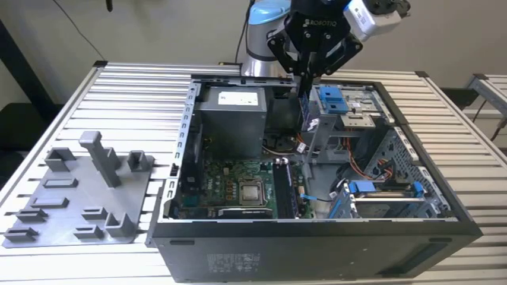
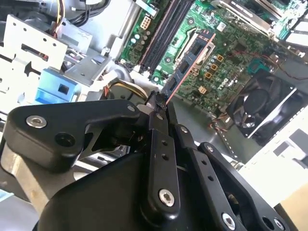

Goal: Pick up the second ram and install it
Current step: 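Insert the second ram into the second slot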

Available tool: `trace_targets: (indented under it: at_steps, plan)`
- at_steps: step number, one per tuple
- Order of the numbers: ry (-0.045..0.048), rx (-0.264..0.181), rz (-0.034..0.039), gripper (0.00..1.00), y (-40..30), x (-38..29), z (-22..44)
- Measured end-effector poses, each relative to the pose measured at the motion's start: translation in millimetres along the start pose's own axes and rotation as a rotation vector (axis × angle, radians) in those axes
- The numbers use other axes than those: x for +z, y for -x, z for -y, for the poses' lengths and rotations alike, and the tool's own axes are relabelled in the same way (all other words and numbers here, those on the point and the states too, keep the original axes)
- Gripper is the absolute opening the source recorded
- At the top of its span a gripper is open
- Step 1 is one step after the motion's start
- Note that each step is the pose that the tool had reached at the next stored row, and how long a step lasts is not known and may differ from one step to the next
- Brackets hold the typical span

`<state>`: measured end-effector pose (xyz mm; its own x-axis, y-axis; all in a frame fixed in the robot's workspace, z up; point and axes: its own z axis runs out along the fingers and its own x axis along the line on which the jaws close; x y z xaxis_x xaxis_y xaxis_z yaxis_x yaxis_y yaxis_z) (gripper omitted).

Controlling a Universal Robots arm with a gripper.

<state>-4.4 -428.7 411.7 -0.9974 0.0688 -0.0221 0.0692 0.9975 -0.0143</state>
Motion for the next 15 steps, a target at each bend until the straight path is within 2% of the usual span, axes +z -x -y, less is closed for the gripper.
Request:
trace_targets:
  at_steps: [9, 15]
  plan:
    - [-0.0002, 0.007, -0.0006, 0.14, 0.2, 0.8, 0.0]
    - [-0.0008, 0.007, -0.0097, 0.14, 2.6, 5.6, 1.1]
